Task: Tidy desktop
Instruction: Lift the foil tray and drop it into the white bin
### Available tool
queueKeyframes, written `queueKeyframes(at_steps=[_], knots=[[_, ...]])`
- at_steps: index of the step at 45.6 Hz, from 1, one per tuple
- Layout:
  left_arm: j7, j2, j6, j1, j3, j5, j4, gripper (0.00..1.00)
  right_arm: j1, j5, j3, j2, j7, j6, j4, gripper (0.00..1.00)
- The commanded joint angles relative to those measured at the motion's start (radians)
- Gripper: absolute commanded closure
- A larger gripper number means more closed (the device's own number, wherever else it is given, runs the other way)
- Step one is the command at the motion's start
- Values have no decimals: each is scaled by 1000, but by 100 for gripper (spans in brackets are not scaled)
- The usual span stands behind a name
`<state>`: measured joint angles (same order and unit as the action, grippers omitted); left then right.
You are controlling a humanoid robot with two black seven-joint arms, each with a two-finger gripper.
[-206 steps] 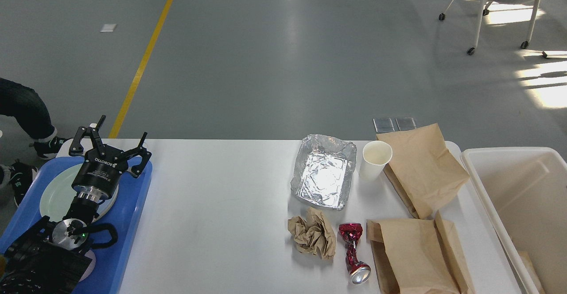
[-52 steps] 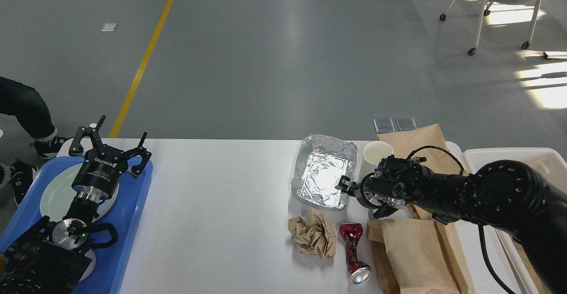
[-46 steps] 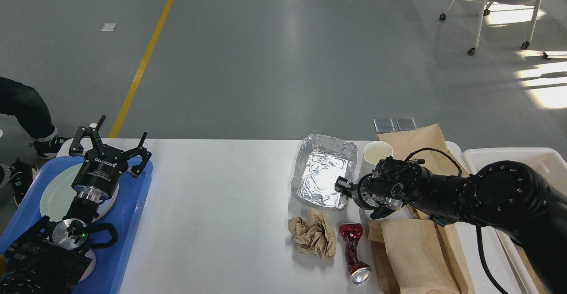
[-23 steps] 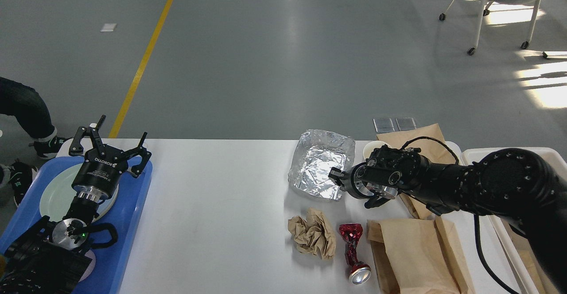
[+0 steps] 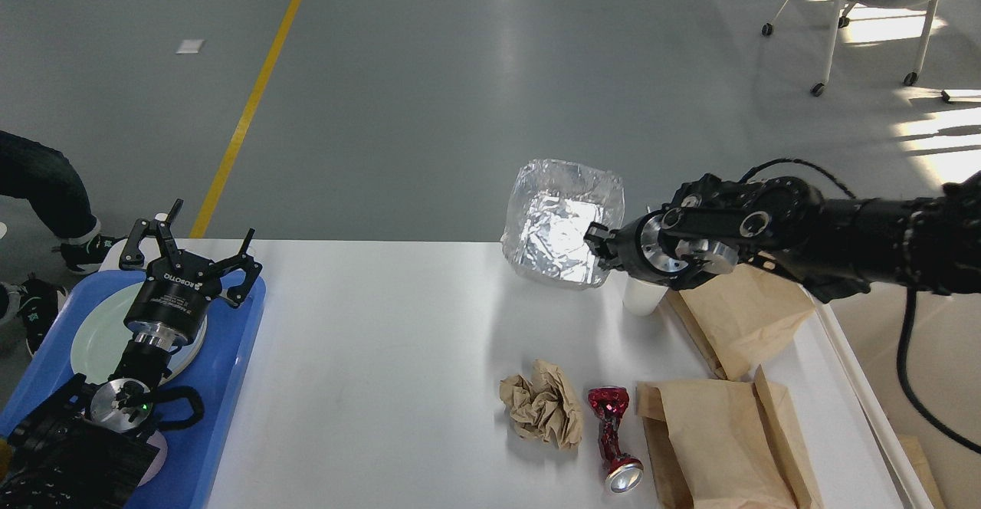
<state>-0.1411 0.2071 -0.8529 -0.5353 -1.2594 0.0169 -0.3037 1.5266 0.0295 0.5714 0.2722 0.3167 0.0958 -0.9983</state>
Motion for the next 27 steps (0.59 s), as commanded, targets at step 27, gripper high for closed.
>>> queueKeyframes(at_steps=[27], knots=[[0,0,0,0,0,0,0,3,156,4,143,406,4,231,144,100]])
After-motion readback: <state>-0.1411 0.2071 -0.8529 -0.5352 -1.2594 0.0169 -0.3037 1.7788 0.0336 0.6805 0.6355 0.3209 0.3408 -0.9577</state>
